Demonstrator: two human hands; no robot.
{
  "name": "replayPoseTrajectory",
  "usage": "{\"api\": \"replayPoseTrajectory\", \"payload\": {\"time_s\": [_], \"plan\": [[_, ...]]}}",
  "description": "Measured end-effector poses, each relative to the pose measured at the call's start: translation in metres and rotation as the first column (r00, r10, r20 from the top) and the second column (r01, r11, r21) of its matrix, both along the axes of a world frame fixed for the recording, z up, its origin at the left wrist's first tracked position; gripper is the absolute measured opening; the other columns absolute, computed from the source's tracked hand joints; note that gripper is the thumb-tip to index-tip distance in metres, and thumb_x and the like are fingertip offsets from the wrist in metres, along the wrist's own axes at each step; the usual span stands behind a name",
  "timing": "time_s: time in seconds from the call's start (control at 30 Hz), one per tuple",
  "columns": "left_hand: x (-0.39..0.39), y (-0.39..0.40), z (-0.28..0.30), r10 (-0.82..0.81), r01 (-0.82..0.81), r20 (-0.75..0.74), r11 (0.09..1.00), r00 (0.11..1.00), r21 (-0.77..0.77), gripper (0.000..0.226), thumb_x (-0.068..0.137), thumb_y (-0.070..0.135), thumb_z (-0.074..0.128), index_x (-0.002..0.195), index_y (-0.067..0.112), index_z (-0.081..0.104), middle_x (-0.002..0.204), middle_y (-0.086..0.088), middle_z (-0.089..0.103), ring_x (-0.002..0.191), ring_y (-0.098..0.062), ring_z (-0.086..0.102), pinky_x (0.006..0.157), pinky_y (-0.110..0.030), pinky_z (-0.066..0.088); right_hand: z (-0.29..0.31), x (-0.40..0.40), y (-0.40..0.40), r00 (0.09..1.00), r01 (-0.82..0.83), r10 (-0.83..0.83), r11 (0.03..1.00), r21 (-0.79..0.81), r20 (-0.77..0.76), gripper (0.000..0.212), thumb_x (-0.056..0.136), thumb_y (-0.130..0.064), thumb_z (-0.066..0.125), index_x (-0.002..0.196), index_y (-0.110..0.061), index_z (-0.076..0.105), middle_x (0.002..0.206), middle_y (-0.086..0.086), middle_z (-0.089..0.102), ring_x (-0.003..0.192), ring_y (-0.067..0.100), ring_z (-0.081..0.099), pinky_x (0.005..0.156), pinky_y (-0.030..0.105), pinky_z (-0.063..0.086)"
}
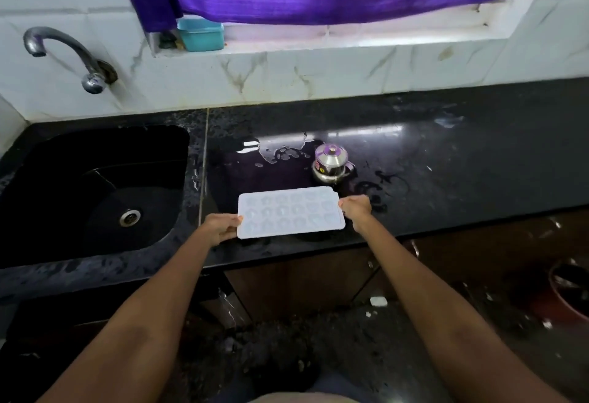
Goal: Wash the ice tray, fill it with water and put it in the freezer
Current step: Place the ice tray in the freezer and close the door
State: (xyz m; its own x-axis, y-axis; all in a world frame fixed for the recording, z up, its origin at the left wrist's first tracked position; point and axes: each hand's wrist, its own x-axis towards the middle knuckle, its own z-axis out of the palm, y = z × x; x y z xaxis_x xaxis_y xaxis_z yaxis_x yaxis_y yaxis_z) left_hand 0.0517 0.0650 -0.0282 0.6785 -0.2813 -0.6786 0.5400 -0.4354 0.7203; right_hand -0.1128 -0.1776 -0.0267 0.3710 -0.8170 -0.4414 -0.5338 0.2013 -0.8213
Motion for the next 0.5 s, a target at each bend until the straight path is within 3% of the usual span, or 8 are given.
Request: {"api": "replayPoseTrajectory", "payload": {"time_s": [0.1,0.17,0.27,0.33,0.4,0.5], "plan": [[-0.006,-0.006,-0.001,-0.106,0.105,-0.033,0.994,0.994,-0.011,0.037,0.090,-0.004,0.058,0.126,-0.008,0.055,0.132,-0.019,0.057,0.123,-0.029,0.056,0.100,-0.038,0.047,-0.004,-0.030,0.006,0.991,0.129,-0.129,0.992,-0.009,0.021,0.013,0.080,0.005,0.054,0.082,0.005,0.067,0.073,0.006,0.054,0.071,0.018,0.052,0.053,0.026,0.039],[-0.008,-0.015,0.001,-0.192,0.191,-0.028,0.981,0.981,-0.026,0.036,0.090,-0.003,0.058,0.126,-0.008,0.055,0.130,-0.021,0.058,0.114,-0.028,0.059,0.100,-0.038,0.047,-0.005,-0.051,0.010,0.981,0.192,-0.192,0.981,-0.009,0.008,0.012,0.079,0.004,0.054,0.072,-0.003,0.061,0.066,0.004,0.049,0.061,0.015,0.047,0.052,0.028,0.037],[-0.017,-0.028,0.009,-0.349,0.349,0.007,0.937,0.937,-0.011,0.036,0.089,-0.002,0.060,0.124,-0.008,0.056,0.095,-0.014,0.067,0.080,-0.019,0.063,0.090,-0.033,0.049,-0.006,-0.088,0.024,0.936,0.352,-0.352,0.936,-0.004,0.012,0.022,0.080,0.005,0.055,0.062,-0.006,0.049,0.061,-0.001,0.043,0.058,0.012,0.041,0.046,0.023,0.035],[-0.026,-0.037,0.014,-0.443,0.443,0.014,0.896,0.896,-0.006,0.035,0.089,-0.001,0.061,0.123,-0.007,0.058,0.078,-0.004,0.062,0.068,-0.012,0.058,0.087,-0.030,0.049,-0.005,-0.114,0.037,0.902,0.431,-0.430,0.903,-0.007,0.023,0.012,0.081,0.003,0.057,0.072,-0.005,0.054,0.067,0.001,0.049,0.062,0.013,0.047,0.040,0.017,0.035],[-0.039,-0.042,0.015,-0.527,0.527,0.014,0.850,0.850,-0.008,0.034,0.089,0.000,0.060,0.123,-0.007,0.058,0.077,-0.003,0.061,0.068,-0.011,0.058,0.087,-0.030,0.050,-0.006,-0.140,0.055,0.858,0.511,-0.511,0.859,0.008,0.052,0.013,0.079,0.002,0.059,0.087,-0.007,0.058,0.079,0.007,0.056,0.069,0.016,0.054,0.047,0.022,0.041],[-0.062,-0.049,0.009,-0.651,0.651,0.017,0.758,0.759,-0.016,0.035,0.090,0.000,0.060,0.124,-0.007,0.057,0.085,-0.006,0.064,0.071,-0.012,0.060,0.087,-0.030,0.050,-0.014,-0.182,0.088,0.771,0.636,-0.636,0.771,0.027,0.029,0.010,0.077,0.004,0.058,0.083,-0.004,0.062,0.074,0.007,0.058,0.071,0.020,0.057,0.051,0.025,0.045]]}}
